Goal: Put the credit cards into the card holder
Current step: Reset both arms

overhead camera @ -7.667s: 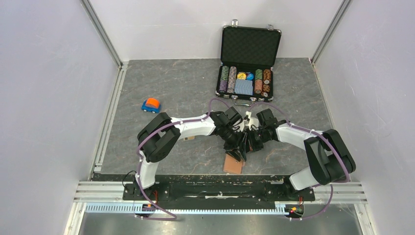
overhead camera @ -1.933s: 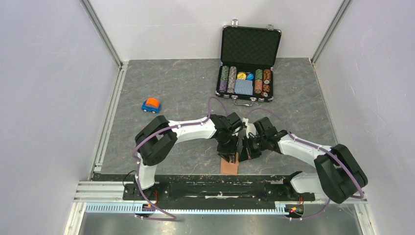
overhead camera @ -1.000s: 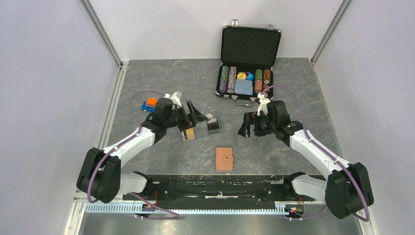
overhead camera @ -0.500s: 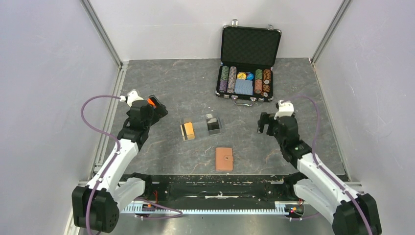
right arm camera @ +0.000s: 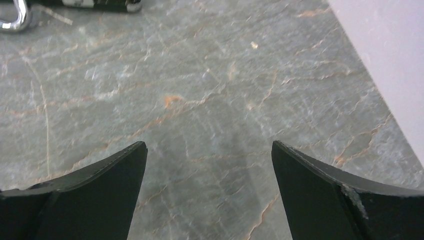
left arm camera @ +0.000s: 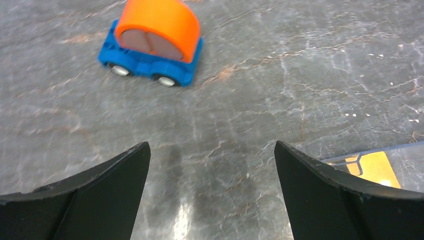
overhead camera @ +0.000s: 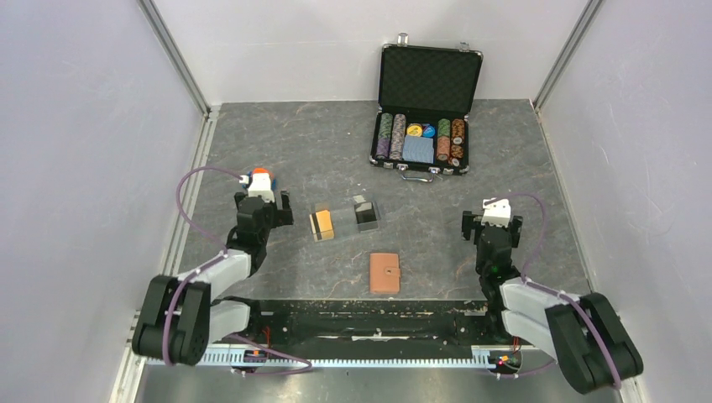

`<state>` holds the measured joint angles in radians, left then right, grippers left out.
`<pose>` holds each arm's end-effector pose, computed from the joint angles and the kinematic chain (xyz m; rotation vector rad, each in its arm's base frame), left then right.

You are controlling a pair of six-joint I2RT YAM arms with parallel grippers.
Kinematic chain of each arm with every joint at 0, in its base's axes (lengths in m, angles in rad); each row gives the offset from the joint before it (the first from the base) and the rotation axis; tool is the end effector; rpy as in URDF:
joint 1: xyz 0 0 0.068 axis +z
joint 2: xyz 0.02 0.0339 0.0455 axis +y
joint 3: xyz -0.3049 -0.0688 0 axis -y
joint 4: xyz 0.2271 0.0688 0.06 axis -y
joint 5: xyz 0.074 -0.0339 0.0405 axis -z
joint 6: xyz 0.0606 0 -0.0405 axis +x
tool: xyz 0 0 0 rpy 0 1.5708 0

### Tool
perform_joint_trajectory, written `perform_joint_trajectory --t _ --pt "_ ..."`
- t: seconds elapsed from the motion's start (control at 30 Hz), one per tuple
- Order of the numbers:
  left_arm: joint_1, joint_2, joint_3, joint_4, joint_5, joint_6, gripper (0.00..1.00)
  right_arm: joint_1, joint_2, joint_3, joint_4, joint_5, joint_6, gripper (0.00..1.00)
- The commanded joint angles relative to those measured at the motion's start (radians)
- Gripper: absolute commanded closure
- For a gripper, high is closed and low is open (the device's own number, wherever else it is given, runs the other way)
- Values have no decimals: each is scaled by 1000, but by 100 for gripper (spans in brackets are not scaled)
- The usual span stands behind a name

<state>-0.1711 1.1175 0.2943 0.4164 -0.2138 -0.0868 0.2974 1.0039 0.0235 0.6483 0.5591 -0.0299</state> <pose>0.2064 -0.0226 0.2092 -0.0558 1.9673 0.0428 0.1538 0.0135 0.1746 0.0713 1.8637 -0.3461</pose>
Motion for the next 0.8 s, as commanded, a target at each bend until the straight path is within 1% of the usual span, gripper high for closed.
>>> perform_joint_trajectory --t 0.0,0.07,0.1,0.13,0.2,0.23,0.27,0.33,0.37,0.43,0.47,0.5,0.57,0.77 --pt "13 120 9 332 95 132 0 -80 104 -99 467 -46 -78 2" --pt "24 184 10 403 113 153 0 -126 151 -140 586 -104 -82 2" --pt "33 204 24 399 119 164 0 -145 153 -129 566 -128 -88 2" --pt "44 232 25 432 135 169 0 -166 163 -126 577 -169 -101 2" --pt "81 279 23 475 187 150 0 -211 202 -140 651 -231 -108 2" --pt "105 302 11 526 229 138 0 -237 234 -152 709 -250 -86 2" --pt "121 321 -1 558 263 131 0 -260 267 -166 764 -311 -78 2" --pt "140 348 -37 652 305 123 0 -268 358 -182 890 -399 -104 2" --pt "142 355 -44 673 315 124 0 -269 390 -179 936 -456 -126 2" --pt "142 345 -37 640 317 127 0 -267 358 -113 761 -493 -149 2" --pt "142 351 -36 652 312 123 0 -267 367 -97 734 -487 -146 2" --pt "142 352 -37 654 307 122 0 -265 376 -112 783 -487 -143 2" --pt "142 347 -30 636 292 116 0 -265 370 -108 759 -483 -140 2" --pt "142 349 -33 645 266 106 0 -265 374 -110 772 -485 -140 2"
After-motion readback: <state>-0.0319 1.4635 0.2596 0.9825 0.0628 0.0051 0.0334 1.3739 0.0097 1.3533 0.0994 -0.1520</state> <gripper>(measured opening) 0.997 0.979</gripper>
